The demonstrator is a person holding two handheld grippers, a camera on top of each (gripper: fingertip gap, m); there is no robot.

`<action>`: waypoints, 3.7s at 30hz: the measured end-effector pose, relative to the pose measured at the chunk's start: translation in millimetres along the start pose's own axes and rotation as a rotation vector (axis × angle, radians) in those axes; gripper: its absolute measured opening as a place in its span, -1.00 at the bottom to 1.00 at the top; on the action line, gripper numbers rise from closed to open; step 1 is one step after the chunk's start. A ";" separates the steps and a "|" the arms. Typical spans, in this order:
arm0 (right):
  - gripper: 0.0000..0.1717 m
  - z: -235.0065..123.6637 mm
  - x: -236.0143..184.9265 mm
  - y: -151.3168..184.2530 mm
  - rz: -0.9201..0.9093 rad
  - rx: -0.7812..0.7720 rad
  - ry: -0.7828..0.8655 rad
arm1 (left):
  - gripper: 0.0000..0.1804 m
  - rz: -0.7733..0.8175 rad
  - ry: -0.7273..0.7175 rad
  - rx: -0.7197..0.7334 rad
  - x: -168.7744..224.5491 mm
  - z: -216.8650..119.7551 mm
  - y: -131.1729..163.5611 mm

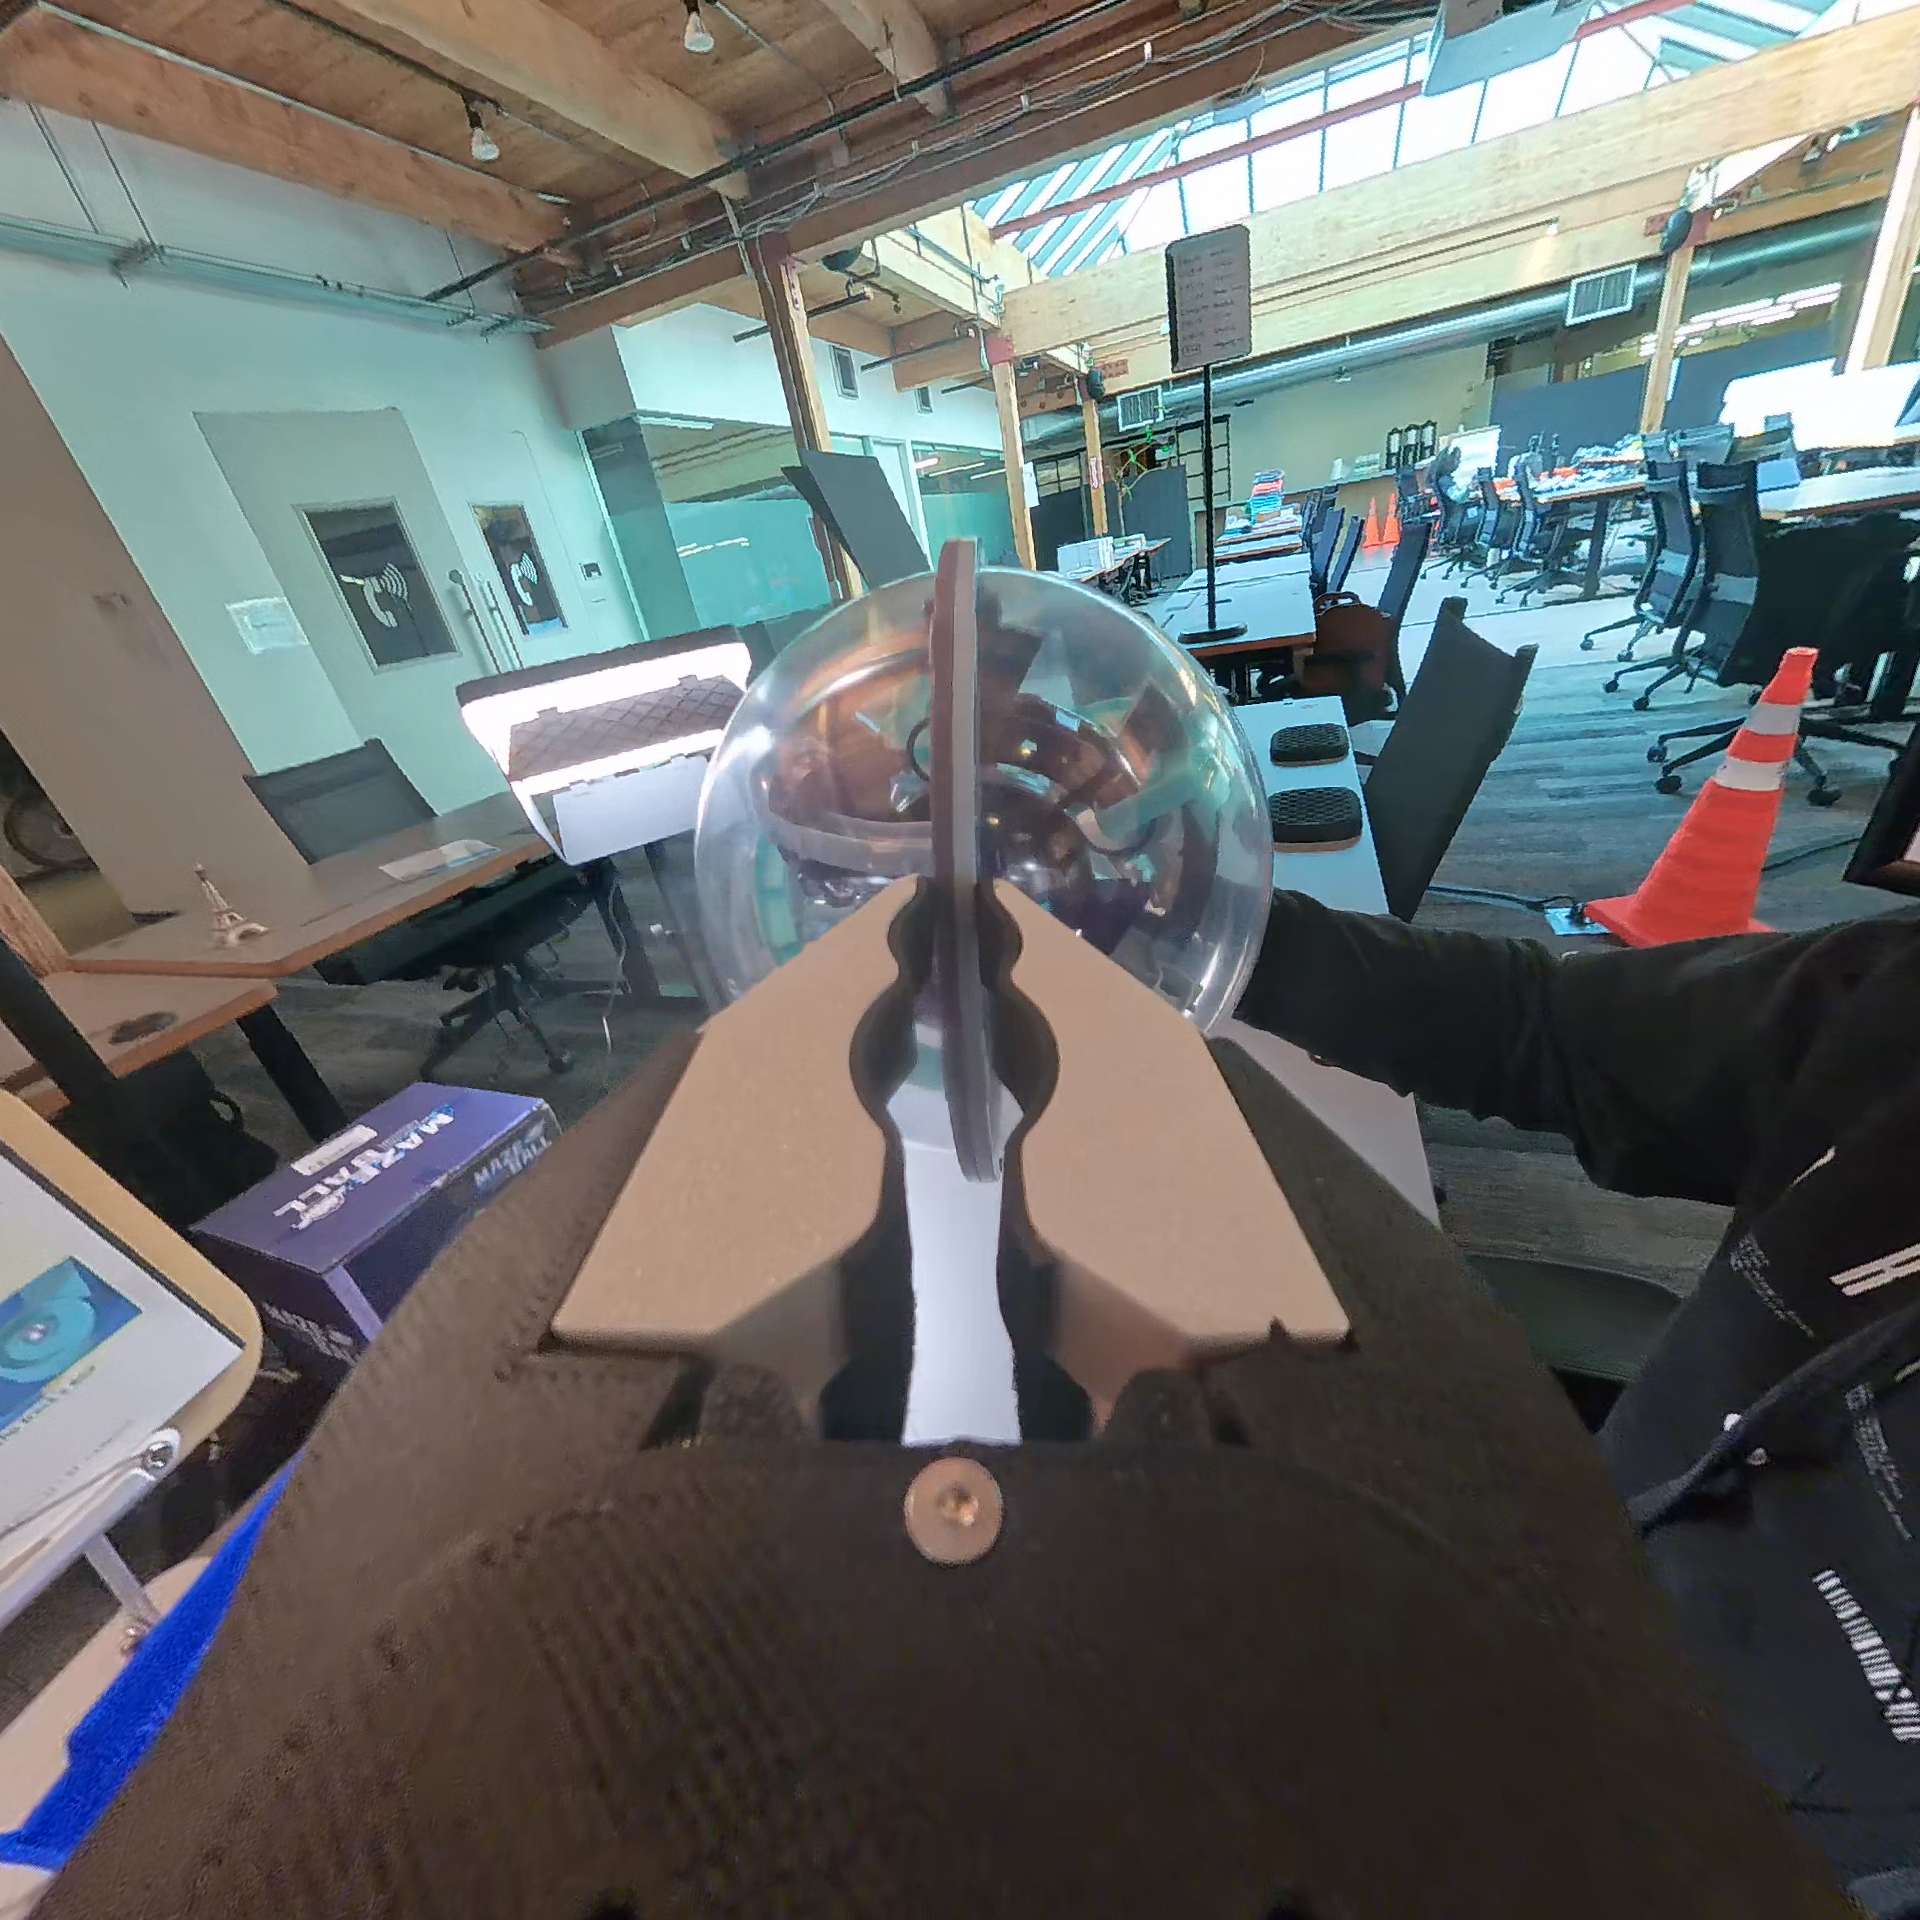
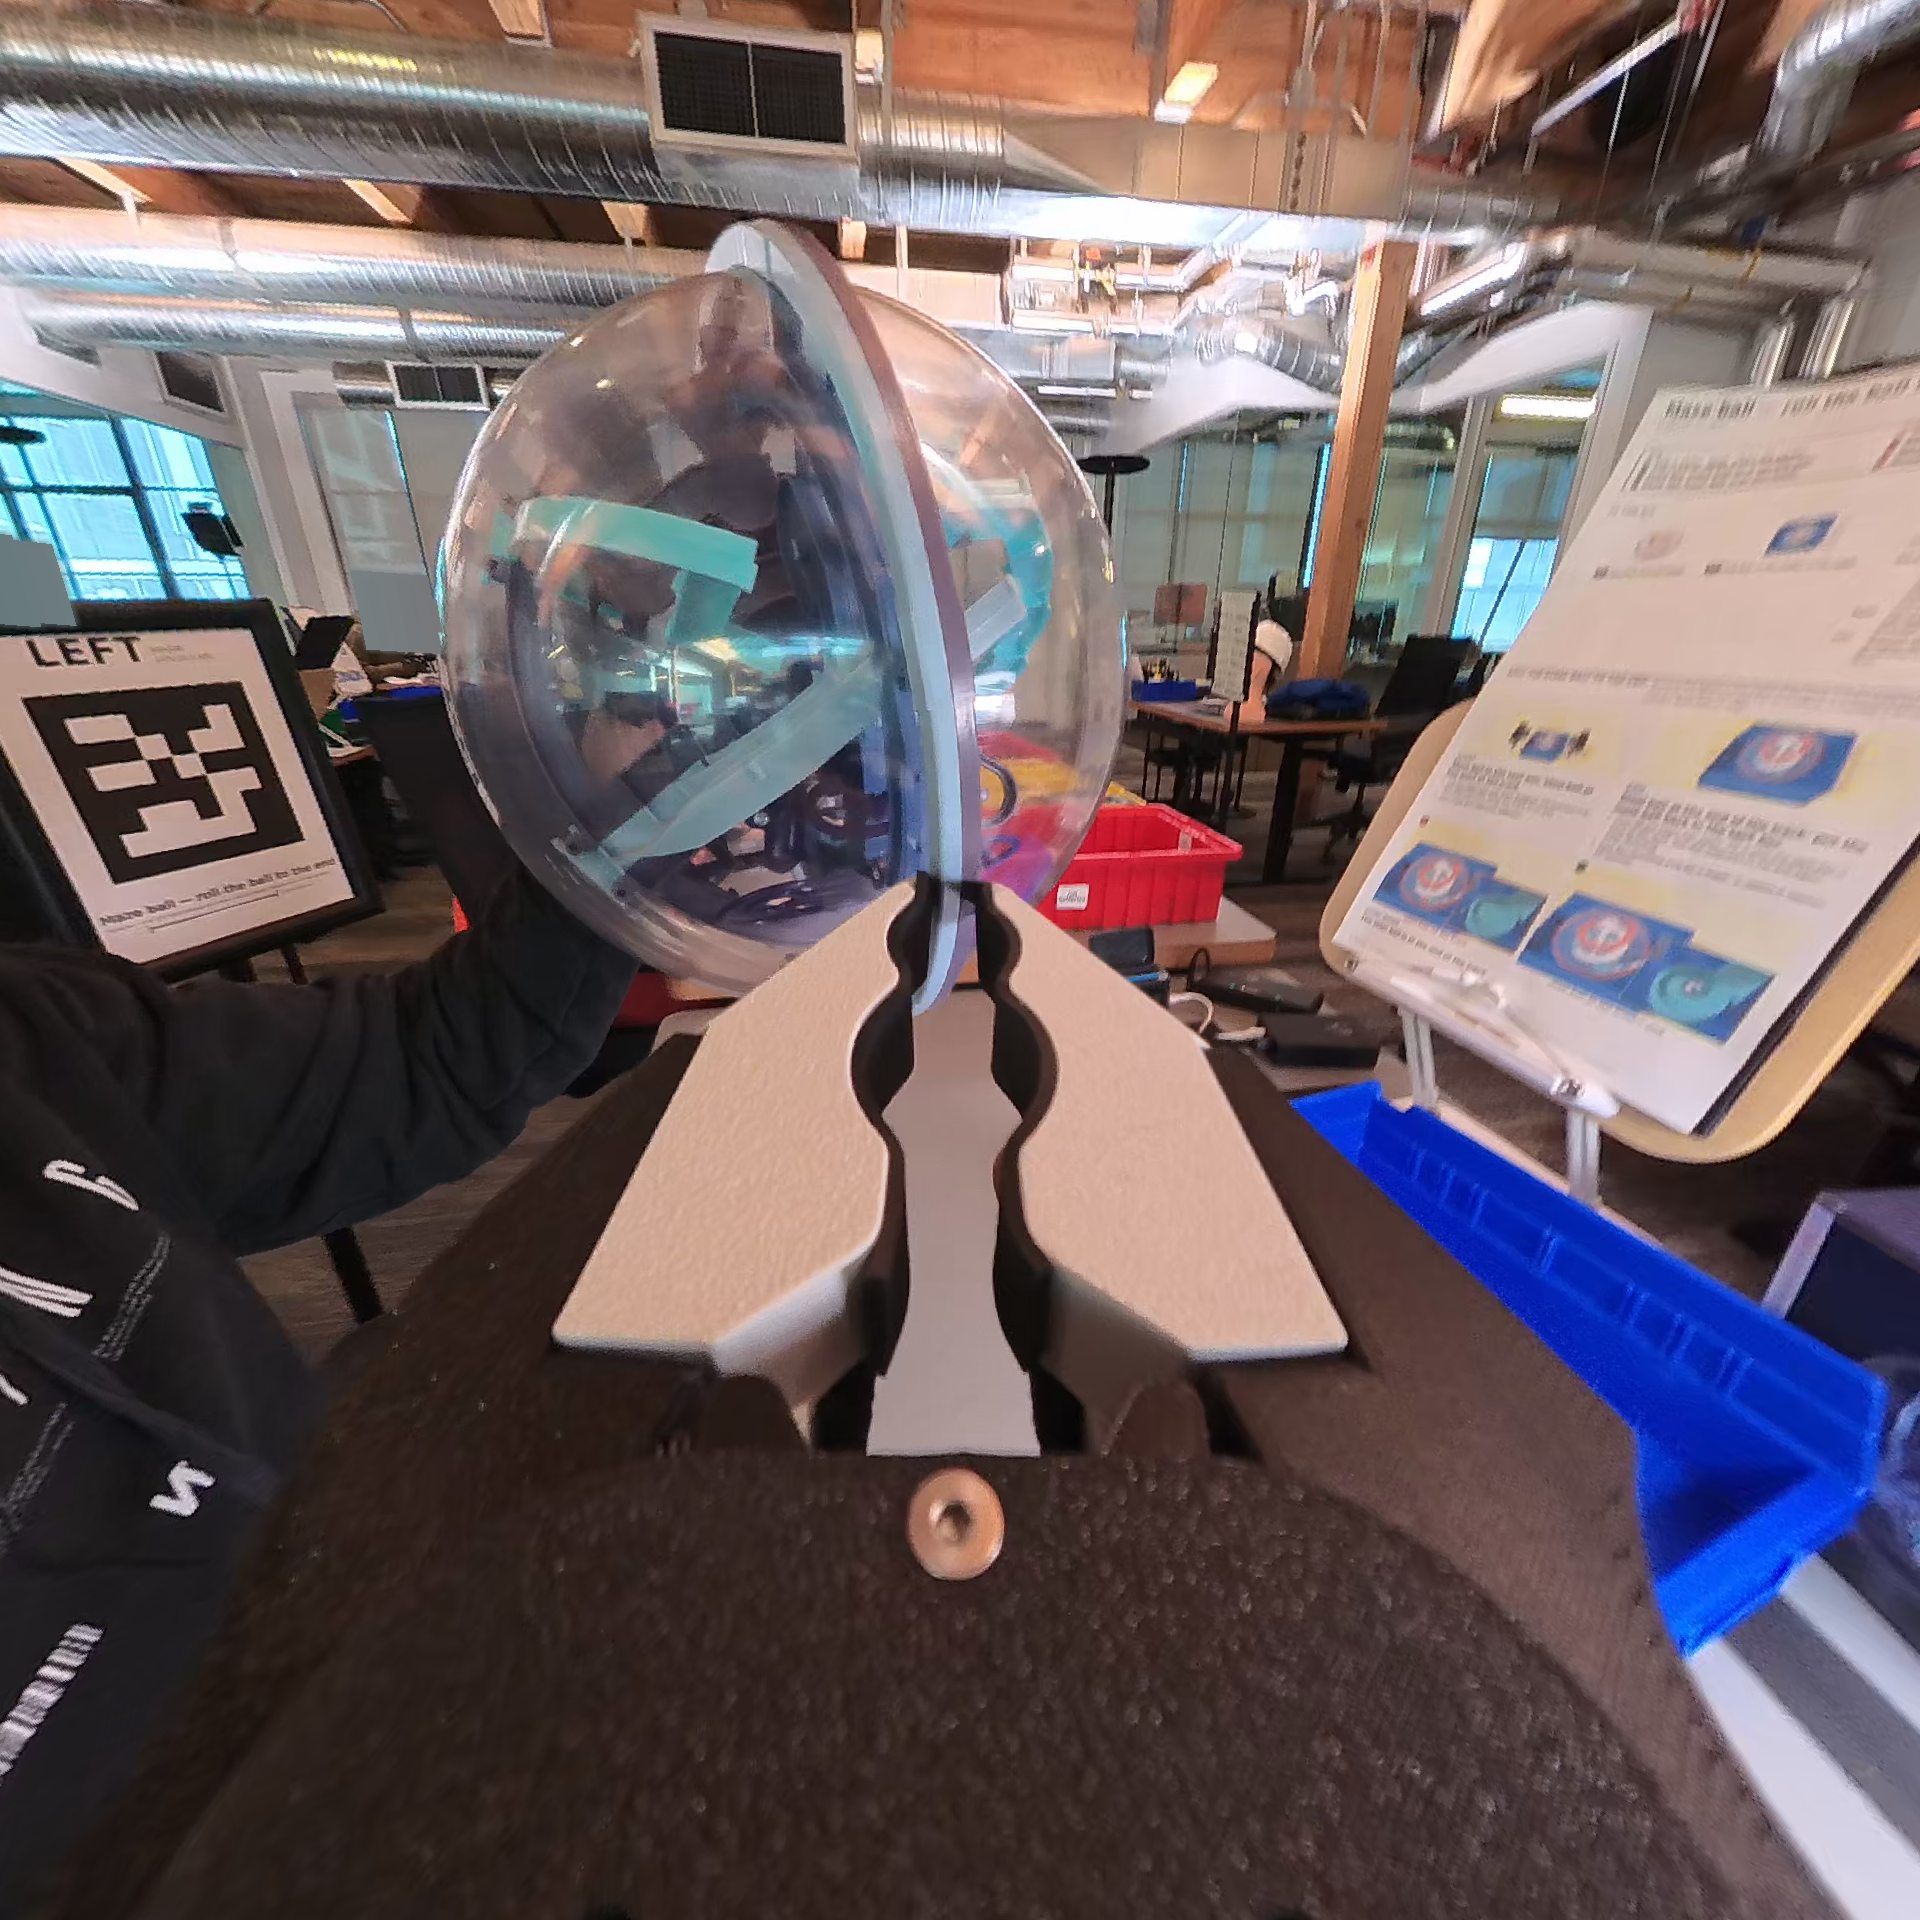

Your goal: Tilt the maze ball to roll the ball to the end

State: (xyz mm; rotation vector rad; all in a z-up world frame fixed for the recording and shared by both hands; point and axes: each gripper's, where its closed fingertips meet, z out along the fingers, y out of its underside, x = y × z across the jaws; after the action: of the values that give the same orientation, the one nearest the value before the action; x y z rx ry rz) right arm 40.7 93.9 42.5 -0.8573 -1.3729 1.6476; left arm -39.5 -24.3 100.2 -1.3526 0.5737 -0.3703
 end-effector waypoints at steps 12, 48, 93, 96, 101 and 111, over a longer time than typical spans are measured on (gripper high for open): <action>-0.94 -13.9 11.0 52.6 0.153 -0.064 0.034 | -0.94 -0.240 0.013 -0.043 -16.6 1.6 63.2; -0.95 -92.6 -12.4 287.1 0.994 -0.473 0.066 | -0.08 -0.736 0.023 -0.317 4.3 0.2 331.5; 0.41 -41.4 15.0 281.7 -0.301 -0.444 0.160 | 0.30 -0.753 0.295 -0.301 -12.4 69.7 328.6; 0.41 -41.2 12.7 282.0 -0.318 -0.439 0.158 | 0.29 -0.736 0.295 -0.295 -10.3 67.9 327.5; 0.41 -41.5 10.8 283.1 -0.323 -0.432 0.157 | 0.28 -0.720 0.292 -0.291 -8.8 66.3 326.0; 0.40 -42.9 9.6 287.7 -0.312 -0.440 0.155 | 0.21 -0.706 0.282 -0.274 -9.3 62.7 321.9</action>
State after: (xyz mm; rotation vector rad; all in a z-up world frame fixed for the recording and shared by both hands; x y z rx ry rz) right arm 28.8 97.5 -248.2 -0.9364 -1.6900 1.0376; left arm -34.5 92.9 -206.2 -1.7642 0.3652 -1.0998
